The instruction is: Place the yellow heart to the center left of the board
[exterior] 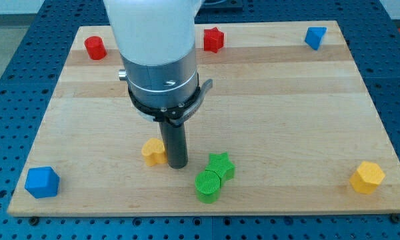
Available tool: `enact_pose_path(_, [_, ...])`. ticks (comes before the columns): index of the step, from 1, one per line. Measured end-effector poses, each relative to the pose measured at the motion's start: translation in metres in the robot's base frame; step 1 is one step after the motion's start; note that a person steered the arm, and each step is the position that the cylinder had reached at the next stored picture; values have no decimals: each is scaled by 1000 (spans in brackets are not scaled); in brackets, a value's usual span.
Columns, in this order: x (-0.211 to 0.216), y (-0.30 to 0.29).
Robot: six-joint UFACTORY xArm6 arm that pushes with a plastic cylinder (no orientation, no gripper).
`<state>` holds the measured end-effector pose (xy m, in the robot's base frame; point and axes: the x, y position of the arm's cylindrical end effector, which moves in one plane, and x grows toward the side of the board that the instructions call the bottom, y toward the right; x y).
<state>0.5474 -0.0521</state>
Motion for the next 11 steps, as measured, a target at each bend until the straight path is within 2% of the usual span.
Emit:
enact_pose_path(1, [10, -4])
enact_pose_path(2, [-27, -25])
enact_pose_path(3, [-84, -58])
enact_pose_path(4, [-117, -88])
enact_pose_path(5, [-115, -78])
enact_pose_path(7, [-95, 37])
enact_pose_path(9, [-83, 23])
enact_pose_path(10, [-50, -15])
enact_pose_path(11, [-41, -18])
